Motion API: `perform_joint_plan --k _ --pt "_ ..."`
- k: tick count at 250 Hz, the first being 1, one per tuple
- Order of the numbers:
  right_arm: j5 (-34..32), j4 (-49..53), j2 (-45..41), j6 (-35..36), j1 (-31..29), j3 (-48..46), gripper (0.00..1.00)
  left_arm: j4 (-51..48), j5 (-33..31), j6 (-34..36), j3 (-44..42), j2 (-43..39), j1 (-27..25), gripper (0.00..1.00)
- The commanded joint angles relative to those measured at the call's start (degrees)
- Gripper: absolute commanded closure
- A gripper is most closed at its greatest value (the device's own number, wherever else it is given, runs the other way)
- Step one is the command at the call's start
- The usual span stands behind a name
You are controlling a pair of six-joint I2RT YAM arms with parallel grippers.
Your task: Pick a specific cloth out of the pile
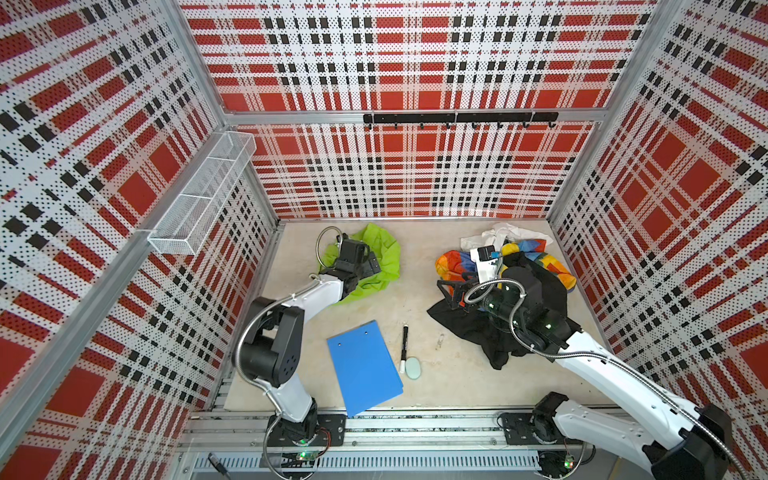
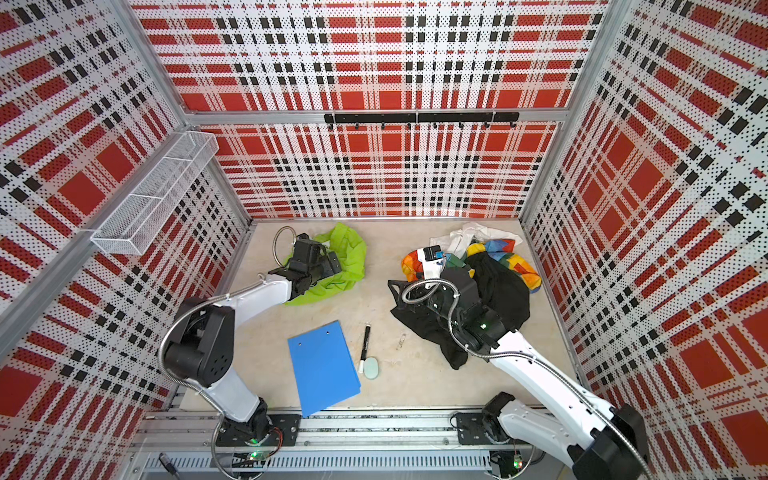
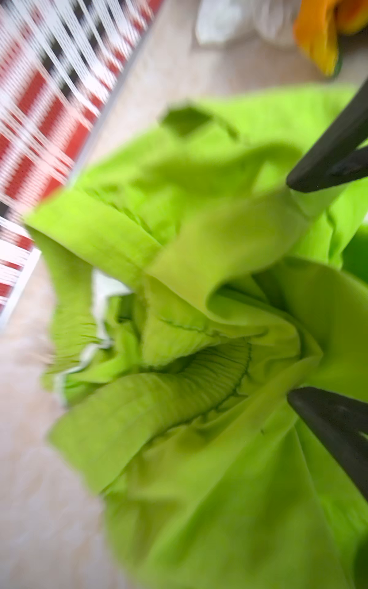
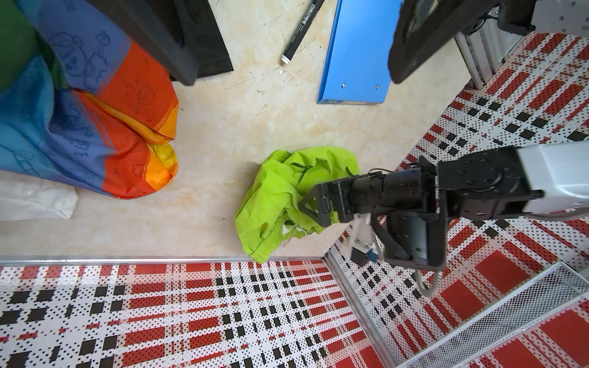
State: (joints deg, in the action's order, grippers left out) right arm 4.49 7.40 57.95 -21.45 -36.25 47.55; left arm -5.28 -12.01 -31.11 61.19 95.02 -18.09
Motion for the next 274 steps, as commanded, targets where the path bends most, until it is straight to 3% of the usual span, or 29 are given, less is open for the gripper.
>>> perform_joint_plan --k 1,52,98,131,151,193,274 --pt "-3.98 0.75 -2.11 1.19 0.24 0.26 0.0 2.48 -0.06 4.09 -0.53 -7.06 -0.45 0.01" --pt "-12.33 5.08 -6.62 3.11 0.48 -0.95 0.0 3.5 -1.6 10.64 -5.65 -19.27 -1.74 0.01" --pt "-19.12 8.95 -12.33 3.54 0.48 -3.55 0.0 6.22 -3.56 13.38 -17.05 -30.79 -1.33 0.01" --pt "-22.54 10.94 -15.44 2.78 0.57 -5.71 0.0 8.99 -7.2 14.14 -25.49 -36.68 1.54 0.01" --pt "-26.58 11.74 -16.18 2.29 0.7 -6.68 0.0 14.12 -5.2 14.65 -31.25 -39.03 4.61 0.01" --pt "-31.17 9.33 -15.94 3.97 2.29 -8.94 0.0 24.58 -3.4 15.7 -40.35 -39.25 11.42 0.01" --pt "-28.87 2.17 -16.65 5.64 14.19 -14.45 0.0 46.83 -4.37 30.67 -45.3 -28.41 11.76 0.01"
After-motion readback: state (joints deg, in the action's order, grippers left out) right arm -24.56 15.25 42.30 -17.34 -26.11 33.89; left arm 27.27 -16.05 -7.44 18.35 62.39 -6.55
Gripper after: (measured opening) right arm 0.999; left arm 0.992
